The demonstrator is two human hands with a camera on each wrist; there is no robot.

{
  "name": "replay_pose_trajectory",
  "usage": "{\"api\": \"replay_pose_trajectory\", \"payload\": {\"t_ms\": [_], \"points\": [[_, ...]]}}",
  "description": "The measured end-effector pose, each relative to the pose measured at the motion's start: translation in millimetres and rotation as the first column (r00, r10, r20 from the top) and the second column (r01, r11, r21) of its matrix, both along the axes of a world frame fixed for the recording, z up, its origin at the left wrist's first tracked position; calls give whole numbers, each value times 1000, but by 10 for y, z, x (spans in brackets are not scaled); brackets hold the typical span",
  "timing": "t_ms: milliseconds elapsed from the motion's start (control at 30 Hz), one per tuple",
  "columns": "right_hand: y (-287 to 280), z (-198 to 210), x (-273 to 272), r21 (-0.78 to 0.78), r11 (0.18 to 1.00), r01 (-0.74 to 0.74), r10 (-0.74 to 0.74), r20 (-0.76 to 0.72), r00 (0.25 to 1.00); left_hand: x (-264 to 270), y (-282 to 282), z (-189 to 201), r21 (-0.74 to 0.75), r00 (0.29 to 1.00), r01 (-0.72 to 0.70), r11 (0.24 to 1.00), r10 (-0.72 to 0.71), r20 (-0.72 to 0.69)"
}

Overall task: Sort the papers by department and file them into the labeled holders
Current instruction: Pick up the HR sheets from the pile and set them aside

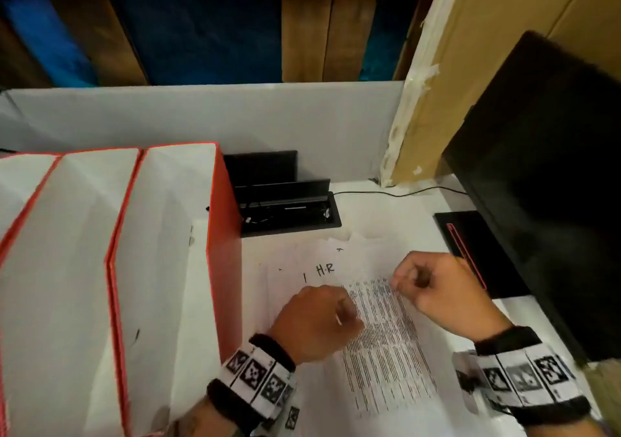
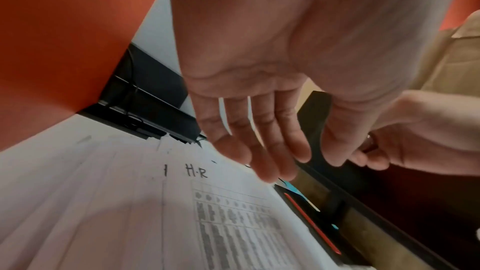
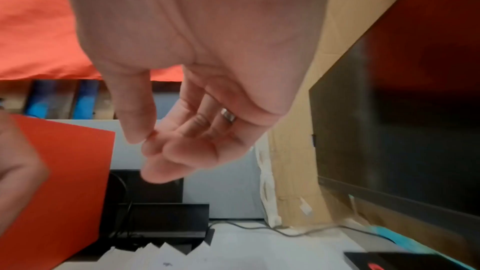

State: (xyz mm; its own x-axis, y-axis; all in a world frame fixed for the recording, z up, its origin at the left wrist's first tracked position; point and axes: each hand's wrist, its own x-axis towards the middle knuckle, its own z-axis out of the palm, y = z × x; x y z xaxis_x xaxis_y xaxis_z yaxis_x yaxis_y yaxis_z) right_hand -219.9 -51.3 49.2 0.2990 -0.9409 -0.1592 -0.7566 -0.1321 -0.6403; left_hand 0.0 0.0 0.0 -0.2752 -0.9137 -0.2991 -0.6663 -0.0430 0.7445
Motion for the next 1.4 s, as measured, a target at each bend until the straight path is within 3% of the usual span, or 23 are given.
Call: {"api": "replay_pose_trajectory", "payload": {"t_ms": [67, 167, 333, 467, 567, 733, 933, 1067, 1300, 1400], "points": [[-195, -82, 53, -44, 998, -52, 51, -35, 998, -31, -115, -194, 15, 992, -14, 1000, 12, 125], [-519, -293, 183, -119, 976, -181, 165, -128, 978, -49, -265, -499, 99, 948, 54, 994, -83, 308], [-883, -716, 418, -103, 909, -405, 343, -368, 864, -127, -347, -660, 145, 793, 246, 958, -285, 538], [-1064, -1073, 568, -59, 881, -469, 357, -568, 742, -377, -347, -673, 76, 735, 218, 973, -215, 643], [-1051, -1286, 622, -61, 862, -502, 345, -654, 673, -448, -390, -746, 49, 751, 136, 989, -135, 646], [-1057, -1389, 495, -109, 901, -421, 304, -533, 789, -302, -439, -815, -66, 770, -21, 998, 59, 635], [-1000, -1384, 423, -145, 905, -399, 276, -511, 814, -141, -241, -687, 129, 740, 30, 991, -109, 664], [-797, -1393, 289, -281, 881, -380, 237, -433, 870, -75, 7, -642, 67, 756, 5, 998, -47, 653], [-344, -1331, -31, -479, 844, -240, 95, -307, 947, -264, 245, -832, -22, 635, 29, 999, -2, 773], [-198, -1384, -123, -522, 834, -177, 40, -264, 964, -279, 343, -910, -25, 632, 54, 998, -15, 775]]}}
